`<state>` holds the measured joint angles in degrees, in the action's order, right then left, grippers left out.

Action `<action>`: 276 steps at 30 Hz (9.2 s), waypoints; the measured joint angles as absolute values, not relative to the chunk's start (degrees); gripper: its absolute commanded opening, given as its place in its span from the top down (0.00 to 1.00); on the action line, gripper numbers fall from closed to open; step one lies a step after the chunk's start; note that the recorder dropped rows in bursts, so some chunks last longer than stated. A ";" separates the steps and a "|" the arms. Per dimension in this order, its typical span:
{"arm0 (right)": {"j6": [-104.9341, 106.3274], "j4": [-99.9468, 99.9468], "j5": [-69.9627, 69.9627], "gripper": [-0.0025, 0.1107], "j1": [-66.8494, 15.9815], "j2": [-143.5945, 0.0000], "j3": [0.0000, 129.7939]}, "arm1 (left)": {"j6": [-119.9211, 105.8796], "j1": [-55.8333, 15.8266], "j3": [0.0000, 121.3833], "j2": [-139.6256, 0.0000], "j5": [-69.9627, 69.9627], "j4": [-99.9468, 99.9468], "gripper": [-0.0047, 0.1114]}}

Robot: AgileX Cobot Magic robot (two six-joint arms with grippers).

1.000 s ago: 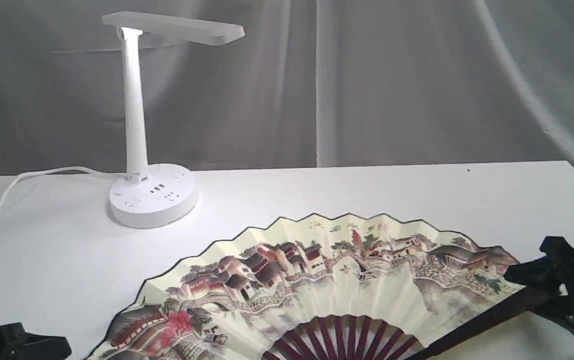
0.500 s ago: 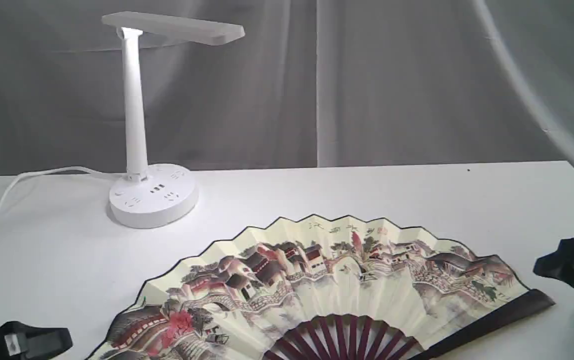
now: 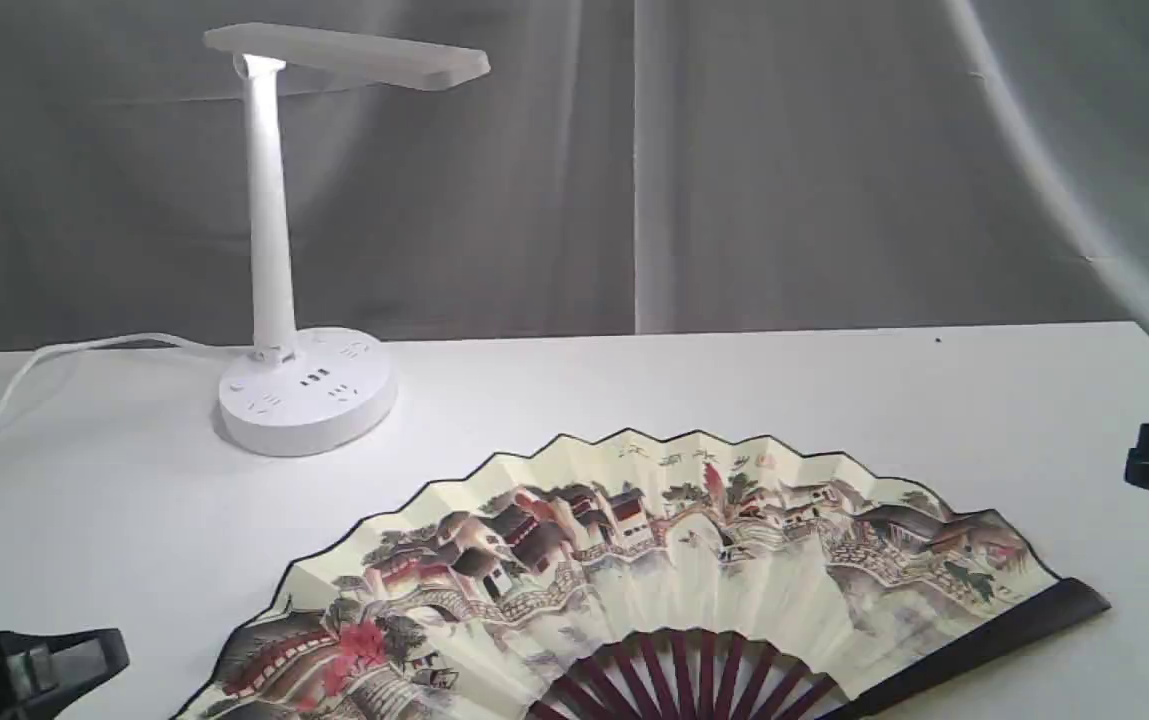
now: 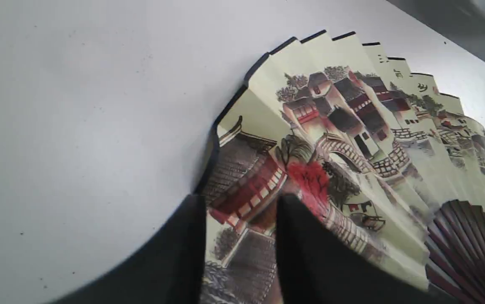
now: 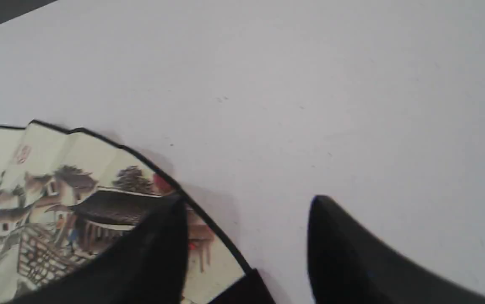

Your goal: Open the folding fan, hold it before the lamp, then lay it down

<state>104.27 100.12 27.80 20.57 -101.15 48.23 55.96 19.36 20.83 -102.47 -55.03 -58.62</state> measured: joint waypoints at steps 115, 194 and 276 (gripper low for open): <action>1.26 4.42 5.61 0.98 1.16 -51.93 24.60 | 56.78 19.36 20.83 -102.47 -57.65 -59.72 0.85; 2.51 8.07 4.35 0.98 1.16 -27.45 14.07 | 22.57 -11.34 25.34 -0.69 31.18 -18.22 0.96; 12.32 5.93 14.58 0.98 1.16 -0.38 0.22 | 32.49 -11.34 0.27 -0.50 11.11 -22.76 0.96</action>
